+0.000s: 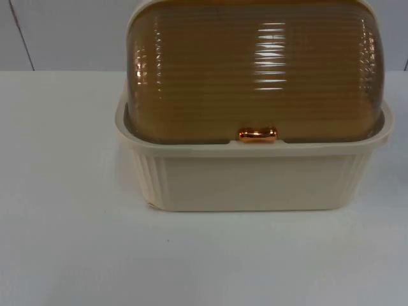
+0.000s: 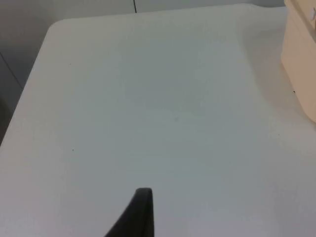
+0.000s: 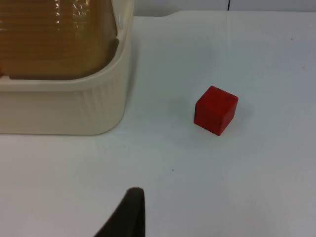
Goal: Open the box lid with the left hand, place the block into the box with the right hand, then close the box lid with the left hand.
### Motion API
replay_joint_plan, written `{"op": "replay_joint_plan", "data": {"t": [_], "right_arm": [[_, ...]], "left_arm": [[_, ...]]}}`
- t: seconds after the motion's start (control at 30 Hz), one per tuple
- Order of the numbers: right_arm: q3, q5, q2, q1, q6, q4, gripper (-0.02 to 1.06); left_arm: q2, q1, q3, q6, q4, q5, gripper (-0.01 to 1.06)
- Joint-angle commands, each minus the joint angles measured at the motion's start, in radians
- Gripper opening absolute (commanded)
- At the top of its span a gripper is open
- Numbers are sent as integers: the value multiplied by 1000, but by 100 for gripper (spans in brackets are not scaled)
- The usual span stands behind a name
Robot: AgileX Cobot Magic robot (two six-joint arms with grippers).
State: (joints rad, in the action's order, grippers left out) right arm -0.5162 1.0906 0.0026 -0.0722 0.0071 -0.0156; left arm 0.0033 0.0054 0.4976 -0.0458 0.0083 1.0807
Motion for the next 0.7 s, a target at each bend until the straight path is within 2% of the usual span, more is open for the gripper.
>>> {"op": "replay_joint_plan", "data": {"t": [0.0,0.1,0.2,0.23,0.33,0.5,0.67], "right_arm": [[-1,-14,-3,-2,10,-3,105],[-3,-16,-3,-2,34,-5,105],[-44,-33,7,-2,30,-10,105],[-44,-33,7,-2,30,-10,105],[-135,-72,105,-2,30,-15,105],[-288,-123,270,-2,27,-28,105],[-376,-244,377,-2,51,-85,105]], "left_arm": [[-3,-4,-4,7,7,-7,105],[-3,-4,5,9,23,-15,105],[4,-4,56,72,97,-114,105],[4,-4,56,72,97,-114,105],[110,-4,131,168,217,-211,105],[319,-4,240,158,227,-318,105],[480,-4,313,158,190,-344,105]]}}
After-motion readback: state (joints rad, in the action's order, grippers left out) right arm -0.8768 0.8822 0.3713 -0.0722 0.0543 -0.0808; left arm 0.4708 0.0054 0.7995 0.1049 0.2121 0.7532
